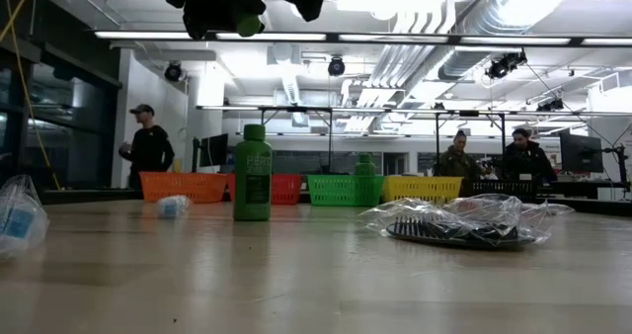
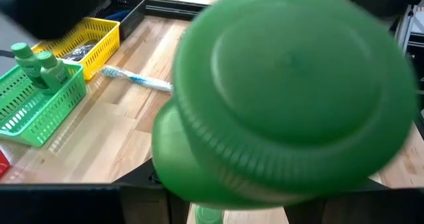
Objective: Pick & Place Travel size toiletries
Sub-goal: Put the green shampoo into the green bin
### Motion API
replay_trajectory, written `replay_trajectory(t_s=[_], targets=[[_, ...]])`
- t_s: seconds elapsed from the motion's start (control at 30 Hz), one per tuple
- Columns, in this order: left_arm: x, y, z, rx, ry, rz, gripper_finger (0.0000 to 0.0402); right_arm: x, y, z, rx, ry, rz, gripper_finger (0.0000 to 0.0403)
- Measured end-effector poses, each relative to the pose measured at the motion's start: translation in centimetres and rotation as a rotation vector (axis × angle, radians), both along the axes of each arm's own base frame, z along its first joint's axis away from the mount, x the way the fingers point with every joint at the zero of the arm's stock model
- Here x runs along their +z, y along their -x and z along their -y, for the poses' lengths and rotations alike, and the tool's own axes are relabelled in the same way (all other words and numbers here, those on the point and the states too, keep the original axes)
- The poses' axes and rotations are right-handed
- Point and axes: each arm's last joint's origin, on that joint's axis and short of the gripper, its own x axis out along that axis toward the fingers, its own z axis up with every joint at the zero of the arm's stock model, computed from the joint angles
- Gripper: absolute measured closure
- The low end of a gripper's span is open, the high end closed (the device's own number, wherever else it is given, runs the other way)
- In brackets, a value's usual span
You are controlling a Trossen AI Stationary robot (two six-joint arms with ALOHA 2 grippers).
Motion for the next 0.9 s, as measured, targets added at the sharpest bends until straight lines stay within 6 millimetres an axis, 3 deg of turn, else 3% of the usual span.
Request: replay_trajectory(t_s=[0.1,0.23,0.63,0.9], targets=[[0.0,0.0,0.0,-0.005,0.002,0.000,0.0233,-0.3,-0.5,-0.5,-0.018,0.008,0.023,0.0089],[0.0,0.0,0.1,-0.030,0.014,0.000,0.0233,-1.5,-1.3,-0.6,-0.010,0.004,-0.001,0.0082],[0.0,0.0,0.2,-0.058,0.026,-0.004,0.0233,-2.7,-1.8,-0.8,0.006,-0.005,-0.027,0.0125],[0.0,0.0,0.2,-0.067,0.031,-0.006,0.0233,-2.6,-1.9,-1.1,0.027,0.000,-0.013,0.0182]])
